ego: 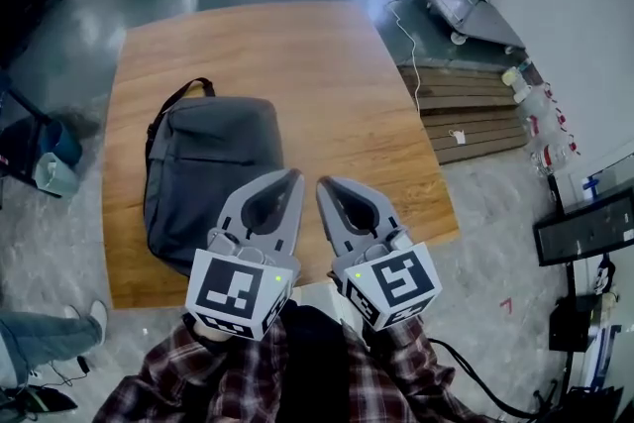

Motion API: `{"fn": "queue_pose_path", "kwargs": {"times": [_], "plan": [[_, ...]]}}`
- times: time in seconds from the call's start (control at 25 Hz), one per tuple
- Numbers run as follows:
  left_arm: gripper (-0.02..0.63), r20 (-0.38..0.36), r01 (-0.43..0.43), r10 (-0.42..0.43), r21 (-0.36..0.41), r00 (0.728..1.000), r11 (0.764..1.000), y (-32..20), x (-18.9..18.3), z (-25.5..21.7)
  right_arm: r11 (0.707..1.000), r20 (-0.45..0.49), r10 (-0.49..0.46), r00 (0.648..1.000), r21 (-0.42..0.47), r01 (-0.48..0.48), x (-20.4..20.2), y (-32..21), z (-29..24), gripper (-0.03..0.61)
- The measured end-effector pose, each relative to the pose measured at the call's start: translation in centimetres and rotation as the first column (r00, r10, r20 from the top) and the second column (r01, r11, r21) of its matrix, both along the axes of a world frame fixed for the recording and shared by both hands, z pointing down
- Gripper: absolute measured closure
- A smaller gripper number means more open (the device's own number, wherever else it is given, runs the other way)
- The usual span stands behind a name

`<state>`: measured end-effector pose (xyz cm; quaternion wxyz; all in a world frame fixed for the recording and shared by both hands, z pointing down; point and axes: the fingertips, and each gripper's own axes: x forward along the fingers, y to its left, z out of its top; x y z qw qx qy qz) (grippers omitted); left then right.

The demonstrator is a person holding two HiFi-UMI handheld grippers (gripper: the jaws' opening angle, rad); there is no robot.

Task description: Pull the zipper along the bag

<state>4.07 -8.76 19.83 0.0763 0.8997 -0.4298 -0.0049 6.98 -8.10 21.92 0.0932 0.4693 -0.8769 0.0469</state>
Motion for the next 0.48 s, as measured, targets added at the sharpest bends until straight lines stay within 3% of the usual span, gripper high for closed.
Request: {"fn": "queue_pose_path", "kwargs": {"times": [0.48], "plan": [[0.603,-0.001,0.002,-0.002,0.000,1.000,1.000,0.7,0.2,0.2,0.999,0.050,-0.027,0.998,-0.038,0.029,-0.1,0.6,0.8,0.568]]}}
